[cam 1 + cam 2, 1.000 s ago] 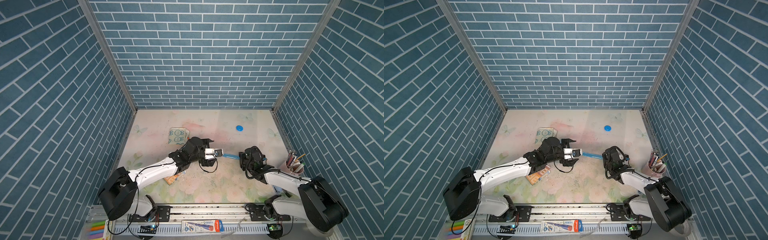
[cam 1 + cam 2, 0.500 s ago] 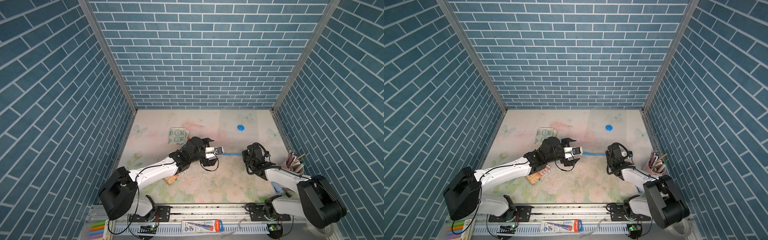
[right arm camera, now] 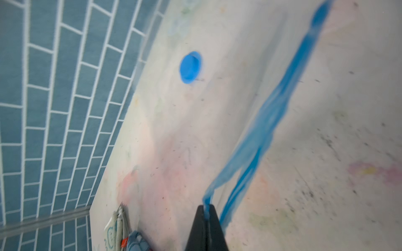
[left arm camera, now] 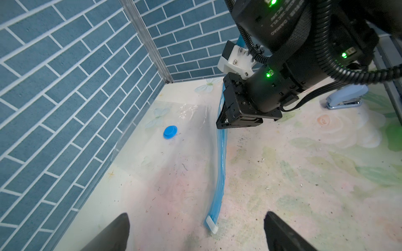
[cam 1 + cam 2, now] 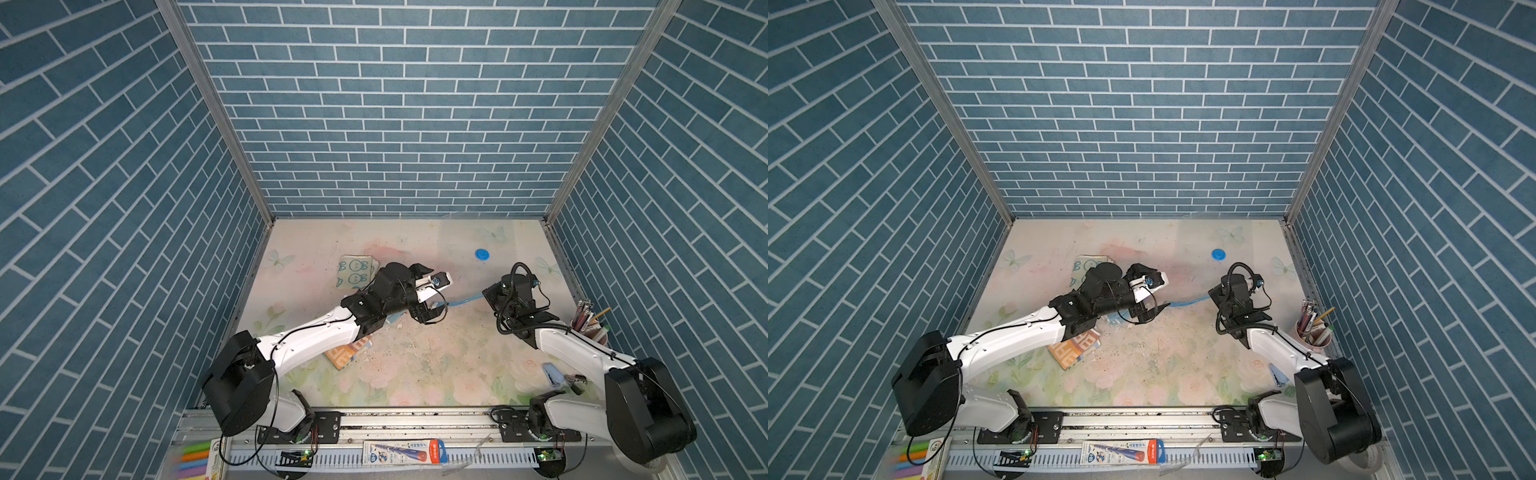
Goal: Place the folded towel into the vacuum bag
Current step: Pick up the vacuum bag from the center of the board, then open the vacuum bag at the center of the board.
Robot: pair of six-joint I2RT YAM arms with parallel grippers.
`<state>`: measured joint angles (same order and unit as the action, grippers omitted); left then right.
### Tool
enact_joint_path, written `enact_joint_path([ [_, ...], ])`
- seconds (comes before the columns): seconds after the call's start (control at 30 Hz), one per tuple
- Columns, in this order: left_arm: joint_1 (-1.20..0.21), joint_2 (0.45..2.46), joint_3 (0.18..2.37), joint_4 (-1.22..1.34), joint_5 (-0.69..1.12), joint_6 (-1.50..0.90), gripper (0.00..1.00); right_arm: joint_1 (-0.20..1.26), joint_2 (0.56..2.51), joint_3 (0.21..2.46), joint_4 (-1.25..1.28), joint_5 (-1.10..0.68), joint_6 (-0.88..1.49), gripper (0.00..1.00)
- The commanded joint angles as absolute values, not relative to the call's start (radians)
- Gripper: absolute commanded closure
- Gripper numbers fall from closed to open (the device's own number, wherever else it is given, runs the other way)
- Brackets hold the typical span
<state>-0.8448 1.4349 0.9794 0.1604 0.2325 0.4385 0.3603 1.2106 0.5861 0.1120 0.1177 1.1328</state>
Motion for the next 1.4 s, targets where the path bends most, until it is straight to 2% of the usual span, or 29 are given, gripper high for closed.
enact_joint_path([
  [0.0, -0.851, 1.449, 1.016, 0.114, 0.248, 0.386, 0.05, 0.357, 1.139, 0.655, 0.004, 0.004, 0.892, 1.00],
  [0.17, -0.851, 1.459, 1.045, 0.117, 0.280, 0.351, 0.07, 0.357, 1.081, 0.735, -0.113, -0.133, 0.781, 1.00],
  [0.43, -0.860, 1.514, 1.081, 0.116, 0.350, 0.326, 0.14, 0.357, 1.065, 0.766, -0.193, -0.256, 0.735, 1.00],
  [0.63, -0.875, 1.607, 1.132, 0.146, 0.352, 0.261, 0.17, 0.357, 1.039, 0.749, -0.189, -0.247, 0.723, 1.00],
  [0.9, -0.922, 1.686, 1.155, 0.222, 0.250, 0.152, 0.20, 0.357, 1.049, 0.764, -0.170, -0.238, 0.717, 1.00],
  [1.17, -0.951, 1.730, 1.166, 0.251, 0.132, 0.081, 0.27, 0.357, 1.064, 0.770, -0.150, -0.244, 0.718, 1.00],
  [1.37, -0.956, 1.775, 1.188, 0.276, 0.109, 0.029, 0.33, 0.357, 1.064, 0.776, -0.149, -0.254, 0.716, 1.00],
])
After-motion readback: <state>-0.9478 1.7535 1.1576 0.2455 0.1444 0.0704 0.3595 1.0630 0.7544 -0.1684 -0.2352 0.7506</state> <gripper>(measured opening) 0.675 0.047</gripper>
